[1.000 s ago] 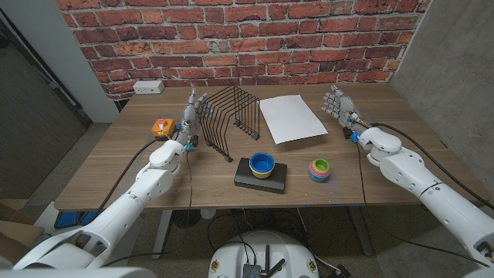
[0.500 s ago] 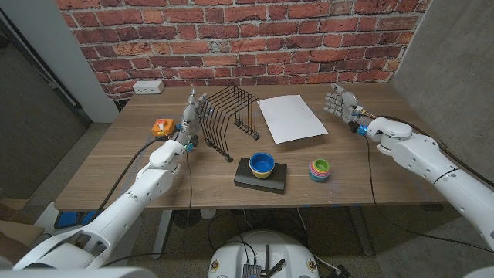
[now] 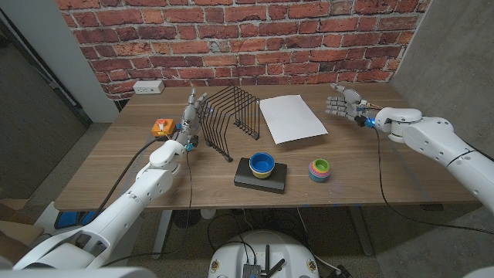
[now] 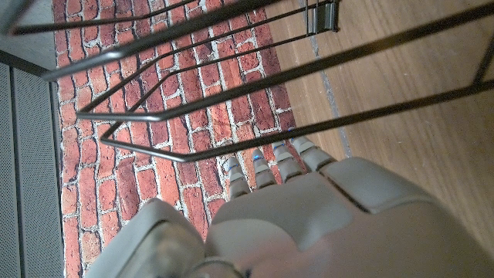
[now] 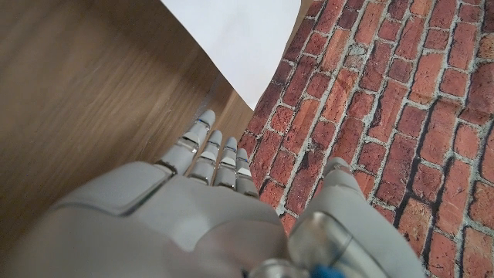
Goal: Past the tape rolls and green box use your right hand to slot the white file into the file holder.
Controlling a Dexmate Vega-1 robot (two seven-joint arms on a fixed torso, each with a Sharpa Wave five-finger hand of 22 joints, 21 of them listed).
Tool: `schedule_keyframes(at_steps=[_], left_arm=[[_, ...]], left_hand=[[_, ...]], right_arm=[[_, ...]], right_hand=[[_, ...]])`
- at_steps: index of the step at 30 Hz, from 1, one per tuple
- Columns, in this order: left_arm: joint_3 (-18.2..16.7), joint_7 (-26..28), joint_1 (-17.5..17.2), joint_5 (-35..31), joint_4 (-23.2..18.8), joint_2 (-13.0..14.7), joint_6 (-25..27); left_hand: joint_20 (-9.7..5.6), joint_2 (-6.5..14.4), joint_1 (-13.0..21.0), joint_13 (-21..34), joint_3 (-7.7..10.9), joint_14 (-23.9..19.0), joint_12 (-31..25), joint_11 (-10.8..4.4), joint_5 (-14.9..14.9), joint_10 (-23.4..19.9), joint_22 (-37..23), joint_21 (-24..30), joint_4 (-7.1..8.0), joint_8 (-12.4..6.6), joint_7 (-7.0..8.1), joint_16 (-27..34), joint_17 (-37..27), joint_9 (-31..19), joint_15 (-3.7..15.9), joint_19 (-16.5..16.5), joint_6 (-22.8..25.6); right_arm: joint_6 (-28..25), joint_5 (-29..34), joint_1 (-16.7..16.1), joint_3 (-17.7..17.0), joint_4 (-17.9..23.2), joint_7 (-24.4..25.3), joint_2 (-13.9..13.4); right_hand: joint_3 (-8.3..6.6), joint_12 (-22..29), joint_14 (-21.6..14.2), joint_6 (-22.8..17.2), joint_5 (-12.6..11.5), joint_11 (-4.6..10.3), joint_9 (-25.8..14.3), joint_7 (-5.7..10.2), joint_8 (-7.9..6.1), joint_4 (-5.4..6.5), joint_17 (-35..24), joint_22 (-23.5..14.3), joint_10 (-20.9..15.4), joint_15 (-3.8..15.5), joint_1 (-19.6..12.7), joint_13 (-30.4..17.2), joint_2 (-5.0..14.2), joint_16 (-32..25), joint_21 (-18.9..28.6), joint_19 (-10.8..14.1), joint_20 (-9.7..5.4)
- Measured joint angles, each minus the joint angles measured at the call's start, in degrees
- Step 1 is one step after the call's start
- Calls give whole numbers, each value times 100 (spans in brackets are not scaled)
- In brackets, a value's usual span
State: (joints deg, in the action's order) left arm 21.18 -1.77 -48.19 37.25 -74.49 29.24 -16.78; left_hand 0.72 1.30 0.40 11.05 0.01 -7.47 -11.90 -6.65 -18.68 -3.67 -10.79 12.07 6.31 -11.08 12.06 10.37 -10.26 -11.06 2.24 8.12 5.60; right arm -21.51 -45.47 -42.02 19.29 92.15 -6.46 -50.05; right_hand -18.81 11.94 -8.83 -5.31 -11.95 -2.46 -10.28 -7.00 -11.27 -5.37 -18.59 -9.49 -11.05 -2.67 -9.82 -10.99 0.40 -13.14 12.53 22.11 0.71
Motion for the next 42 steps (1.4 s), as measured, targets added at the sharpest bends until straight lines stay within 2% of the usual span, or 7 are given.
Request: schedule_keyframes(at_steps=[11,16,21,32,36,37,42], left_arm=[[1,-1,0,-1,0,-2,0],[1,-1,0,-1,0,-2,0],[1,-1,0,-2,0,-2,0],[1,-2,0,-2,4,-1,0],[1,-2,0,-2,6,-1,0],[1,-2,0,-2,6,-2,0],[1,-2,0,-2,7,-2,0]], left_hand=[[0,0,0,0,0,0,0,0,0,0,0,0,0,0,0,0,0,0,0,0,0],[0,0,0,0,0,0,0,0,0,0,0,0,0,0,0,0,0,0,0,0,0],[0,0,0,0,0,0,0,0,0,0,0,-1,0,0,0,0,0,0,0,0,0],[0,0,0,0,0,0,0,0,0,0,0,-1,0,0,0,0,1,0,0,0,0],[0,0,0,-1,0,0,0,0,0,0,0,-1,0,0,0,0,0,0,0,0,0],[0,0,0,-1,0,0,0,0,0,0,0,-1,0,0,0,0,1,0,0,0,0],[0,0,0,-1,0,0,0,0,0,0,0,-1,0,0,0,0,1,0,0,0,0]], right_arm=[[-659,29,603,289,-291,-478,-167],[-875,123,847,437,-461,-796,-187],[-1048,259,1117,605,-678,-1109,-185],[-1311,753,1996,1202,-1482,-1933,32],[-1335,947,2215,1351,-1733,-2209,132],[-1337,1018,2422,1486,-1978,-2319,228],[-1330,1305,2790,1719,-2475,-2696,428]], right_hand=[[-110,0,-322,-1,0,-159,0,-1,0,-301,127,1,-53,-143,-349,-9,-136,-65,0,352,147],[-179,0,-456,-9,7,-289,0,-9,0,-416,201,1,-121,-212,-610,-9,-159,-65,2,580,375],[-213,0,-647,2,43,-363,-14,-20,0,-449,274,1,-195,-231,-807,-9,-183,-87,45,769,628],[-258,0,-955,46,94,-700,-27,-18,0,-495,343,2,-390,-449,-1168,-35,-298,-172,0,932,604],[-269,36,-1056,-7,102,-759,-51,-13,-41,-483,343,2,-449,-469,-1252,-35,-310,-200,0,1027,572],[-282,36,-1094,-18,115,-759,-53,-19,-44,-471,343,2,-449,-466,-1273,-35,-301,-215,0,1047,551],[-282,59,-1270,-95,115,-710,-53,-25,-44,-471,371,2,-613,-373,-1359,-62,-356,-278,0,1211,431]])
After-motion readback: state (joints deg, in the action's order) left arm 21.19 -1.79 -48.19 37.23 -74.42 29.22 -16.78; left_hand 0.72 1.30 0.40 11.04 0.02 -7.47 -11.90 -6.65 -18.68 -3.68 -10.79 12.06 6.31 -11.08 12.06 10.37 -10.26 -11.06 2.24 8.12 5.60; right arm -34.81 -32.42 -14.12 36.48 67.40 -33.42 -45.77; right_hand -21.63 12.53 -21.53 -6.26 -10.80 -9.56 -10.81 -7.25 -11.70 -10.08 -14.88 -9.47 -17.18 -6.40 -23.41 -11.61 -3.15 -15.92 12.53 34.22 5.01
